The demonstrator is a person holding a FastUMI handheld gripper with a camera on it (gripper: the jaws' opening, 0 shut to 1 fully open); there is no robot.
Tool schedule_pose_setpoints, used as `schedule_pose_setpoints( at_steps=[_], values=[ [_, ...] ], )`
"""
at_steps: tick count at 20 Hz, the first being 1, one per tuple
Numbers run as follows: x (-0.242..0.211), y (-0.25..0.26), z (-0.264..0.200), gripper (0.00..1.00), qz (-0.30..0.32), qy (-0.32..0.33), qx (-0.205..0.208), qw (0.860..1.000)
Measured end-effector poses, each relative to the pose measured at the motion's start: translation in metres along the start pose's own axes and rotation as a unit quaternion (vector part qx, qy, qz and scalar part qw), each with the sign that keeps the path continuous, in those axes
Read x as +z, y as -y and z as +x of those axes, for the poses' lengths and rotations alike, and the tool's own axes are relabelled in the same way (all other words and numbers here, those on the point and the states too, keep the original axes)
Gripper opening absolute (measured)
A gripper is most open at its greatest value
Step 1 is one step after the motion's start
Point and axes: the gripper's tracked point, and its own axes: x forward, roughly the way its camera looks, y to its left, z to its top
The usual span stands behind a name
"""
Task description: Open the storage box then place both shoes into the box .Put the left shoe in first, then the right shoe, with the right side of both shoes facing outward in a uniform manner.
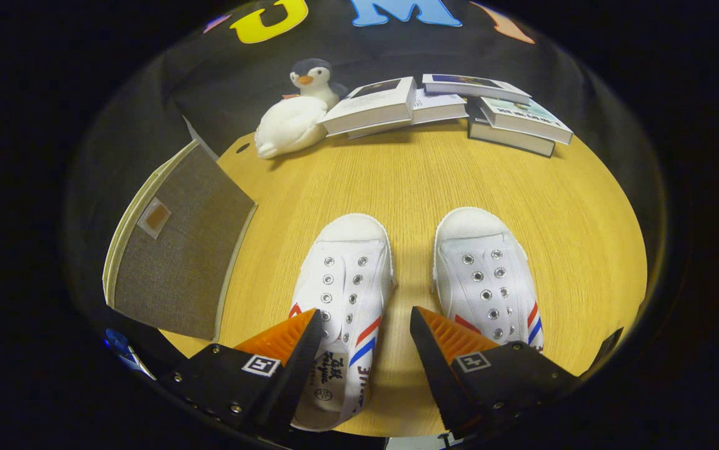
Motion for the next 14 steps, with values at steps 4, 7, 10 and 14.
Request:
schedule_pose_setpoints(
  at_steps=[4, 7, 10, 14],
  values=[
    [-0.006, -0.001, 0.006, 0.83, 0.032, -0.017, 0.014, 0.999],
    [-0.009, -0.011, 0.011, 0.83, 0.051, -0.022, 0.048, 0.997],
    [-0.009, -0.011, 0.012, 0.54, 0.066, -0.026, 0.053, 0.996],
    [-0.004, -0.009, 0.017, 0.49, 0.086, -0.037, 0.055, 0.994]
  ],
)
